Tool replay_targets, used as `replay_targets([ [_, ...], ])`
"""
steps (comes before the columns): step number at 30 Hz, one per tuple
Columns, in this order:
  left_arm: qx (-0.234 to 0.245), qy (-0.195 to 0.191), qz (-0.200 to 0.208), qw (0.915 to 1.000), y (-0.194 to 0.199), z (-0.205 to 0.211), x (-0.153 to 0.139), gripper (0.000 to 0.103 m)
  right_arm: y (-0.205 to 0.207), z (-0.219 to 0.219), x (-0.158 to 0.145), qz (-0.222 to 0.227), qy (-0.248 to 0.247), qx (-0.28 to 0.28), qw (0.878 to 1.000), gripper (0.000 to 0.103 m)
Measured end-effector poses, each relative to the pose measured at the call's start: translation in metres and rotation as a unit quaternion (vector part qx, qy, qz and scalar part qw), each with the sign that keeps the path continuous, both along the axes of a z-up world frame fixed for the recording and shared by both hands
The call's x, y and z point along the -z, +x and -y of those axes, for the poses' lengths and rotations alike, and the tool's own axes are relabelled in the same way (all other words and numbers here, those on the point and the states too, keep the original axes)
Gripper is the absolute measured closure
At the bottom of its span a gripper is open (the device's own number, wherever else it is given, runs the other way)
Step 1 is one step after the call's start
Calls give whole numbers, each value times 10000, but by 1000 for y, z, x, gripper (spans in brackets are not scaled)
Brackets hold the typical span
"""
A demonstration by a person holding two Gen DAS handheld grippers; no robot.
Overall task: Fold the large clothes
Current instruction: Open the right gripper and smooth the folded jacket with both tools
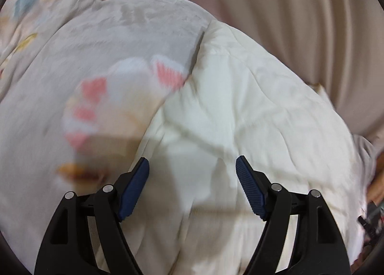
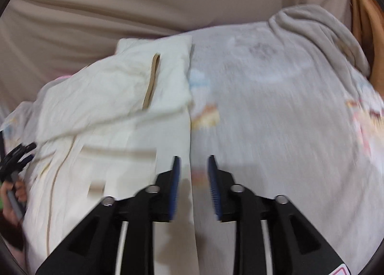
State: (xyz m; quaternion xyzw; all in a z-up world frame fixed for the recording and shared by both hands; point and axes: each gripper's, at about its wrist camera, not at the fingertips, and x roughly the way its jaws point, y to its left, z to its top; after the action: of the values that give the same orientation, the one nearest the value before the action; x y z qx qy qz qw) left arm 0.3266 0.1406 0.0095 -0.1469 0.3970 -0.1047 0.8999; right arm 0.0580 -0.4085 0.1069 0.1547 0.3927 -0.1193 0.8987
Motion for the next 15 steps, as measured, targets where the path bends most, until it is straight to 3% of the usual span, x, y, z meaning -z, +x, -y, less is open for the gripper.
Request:
replay_targets([
  [2,41,-39,-11,10000,-31,-19,-6,19,-37,-4,7,-25,237,-146,9996,49],
  [5,26,-422,-174,9990,-77,-51,-2,15,-91,-20,23,-14,626,-326,9975,41],
  [9,140,-1166,-677,9908,-123,-81,24,14,-113,-32,45,170,1551,-378,9870,37],
  [12,260,-911,-462,9944,-148,-76,22,15,-103,-43,55,204,1931,-492,9797,36],
  [15,400,-783,-414,9953,-159,-63,20,22,-87,-55,57,122,1803,-497,9823,34],
])
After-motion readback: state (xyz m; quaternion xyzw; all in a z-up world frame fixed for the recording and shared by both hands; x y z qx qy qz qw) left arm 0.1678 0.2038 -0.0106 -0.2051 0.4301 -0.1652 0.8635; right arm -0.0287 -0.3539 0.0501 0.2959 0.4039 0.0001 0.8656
